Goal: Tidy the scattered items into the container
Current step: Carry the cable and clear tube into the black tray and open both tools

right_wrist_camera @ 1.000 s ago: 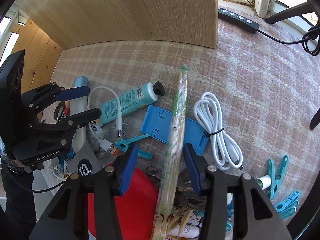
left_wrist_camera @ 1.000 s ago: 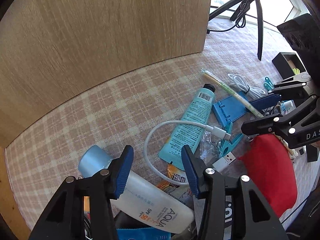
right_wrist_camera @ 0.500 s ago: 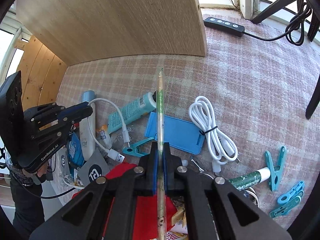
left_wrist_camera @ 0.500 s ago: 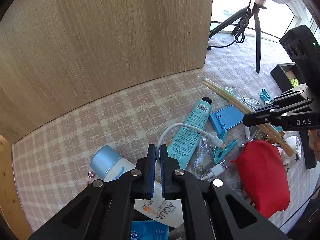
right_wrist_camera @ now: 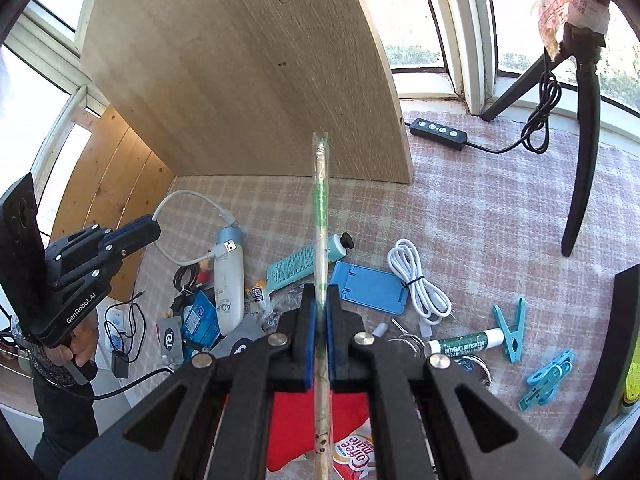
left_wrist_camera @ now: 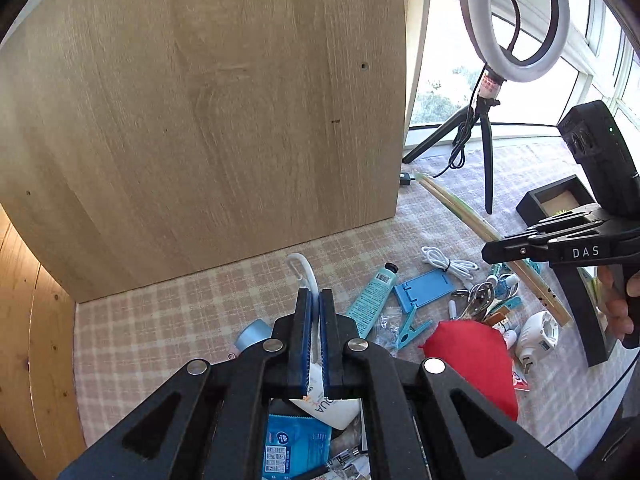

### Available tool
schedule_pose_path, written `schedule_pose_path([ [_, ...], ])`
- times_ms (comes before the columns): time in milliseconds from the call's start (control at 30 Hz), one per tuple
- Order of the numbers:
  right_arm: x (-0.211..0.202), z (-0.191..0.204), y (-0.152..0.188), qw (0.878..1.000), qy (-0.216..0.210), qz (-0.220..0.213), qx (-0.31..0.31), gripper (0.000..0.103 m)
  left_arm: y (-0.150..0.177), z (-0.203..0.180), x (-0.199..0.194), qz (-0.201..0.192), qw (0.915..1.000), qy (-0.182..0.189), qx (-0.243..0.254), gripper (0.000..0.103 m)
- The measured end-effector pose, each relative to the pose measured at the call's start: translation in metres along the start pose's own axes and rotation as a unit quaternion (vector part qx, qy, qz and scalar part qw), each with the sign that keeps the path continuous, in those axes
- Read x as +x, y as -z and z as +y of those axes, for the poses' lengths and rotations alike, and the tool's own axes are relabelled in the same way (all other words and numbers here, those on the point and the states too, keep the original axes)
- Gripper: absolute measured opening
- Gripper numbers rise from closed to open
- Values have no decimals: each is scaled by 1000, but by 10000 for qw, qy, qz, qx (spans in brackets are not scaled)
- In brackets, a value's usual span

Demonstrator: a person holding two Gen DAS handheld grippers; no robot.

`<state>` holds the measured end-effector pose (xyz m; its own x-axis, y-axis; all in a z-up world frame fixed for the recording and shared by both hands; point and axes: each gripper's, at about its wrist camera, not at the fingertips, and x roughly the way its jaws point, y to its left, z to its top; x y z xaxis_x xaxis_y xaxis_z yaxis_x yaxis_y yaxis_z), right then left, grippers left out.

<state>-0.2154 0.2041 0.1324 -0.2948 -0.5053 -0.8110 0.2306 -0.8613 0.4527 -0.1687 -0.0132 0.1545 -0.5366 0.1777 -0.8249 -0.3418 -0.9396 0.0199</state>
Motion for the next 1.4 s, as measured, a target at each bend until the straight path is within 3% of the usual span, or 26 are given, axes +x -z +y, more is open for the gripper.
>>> schedule_pose_path([
  [300, -90, -26, 42, 9979, 162, -620, 69, 4, -4, -63, -56, -351, 9988, 162, 288, 3],
  [533, -164, -76, 89, 9925, 497, -1044, 383, 4, -5, -136, -95, -562, 9943, 593, 678, 3],
  [867, -254, -184, 154, 9772, 1158, -1414, 1081, 4, -13, -278, -96, -628, 9789, 1418, 1329, 3],
  [1067, -291, -235, 183, 9680, 1339, -1558, 1439, 4, -10, -360, -90, -544, 9665, 1798, 1751, 3],
  [1400, -307, -267, 194, 9657, 1458, -1603, 1428, 5, -13, -428, -76, -365, 9592, 2038, 1927, 3],
])
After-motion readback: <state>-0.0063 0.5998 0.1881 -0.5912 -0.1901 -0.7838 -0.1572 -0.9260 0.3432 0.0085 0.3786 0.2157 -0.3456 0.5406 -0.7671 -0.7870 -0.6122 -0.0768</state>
